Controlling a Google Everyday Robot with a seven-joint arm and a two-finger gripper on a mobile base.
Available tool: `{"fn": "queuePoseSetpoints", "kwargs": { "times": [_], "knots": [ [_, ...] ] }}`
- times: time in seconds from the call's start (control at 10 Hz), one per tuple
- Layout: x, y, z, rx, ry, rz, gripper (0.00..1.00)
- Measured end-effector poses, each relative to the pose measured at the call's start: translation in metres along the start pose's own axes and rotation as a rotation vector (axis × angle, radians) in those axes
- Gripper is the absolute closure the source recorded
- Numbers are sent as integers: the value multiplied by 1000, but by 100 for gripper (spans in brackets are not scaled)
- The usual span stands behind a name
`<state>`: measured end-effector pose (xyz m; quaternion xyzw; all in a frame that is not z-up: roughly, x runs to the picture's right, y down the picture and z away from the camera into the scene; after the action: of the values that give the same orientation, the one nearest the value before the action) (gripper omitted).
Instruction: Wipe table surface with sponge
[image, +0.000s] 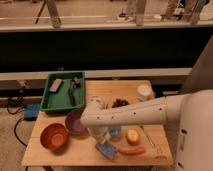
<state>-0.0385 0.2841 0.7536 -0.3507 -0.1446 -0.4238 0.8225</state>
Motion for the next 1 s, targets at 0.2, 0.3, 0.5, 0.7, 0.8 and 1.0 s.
{"fn": "queuePoseSetpoints", "kwargs": {
  "times": [0.2, 0.3, 0.5, 0.7, 0.8, 1.0],
  "knots": [
    [-31, -17, -1, 6, -13, -72, 100],
    [-48, -30, -4, 14, -18, -115, 100],
    [-85, -57, -10, 18, -23, -213, 100],
    [-120, -79, -18, 21, -22, -318, 100],
    [-132, -86, -23, 23, -16, -365, 100],
    [-139, -99, -28, 37, 1, -401, 100]
  ]
}}
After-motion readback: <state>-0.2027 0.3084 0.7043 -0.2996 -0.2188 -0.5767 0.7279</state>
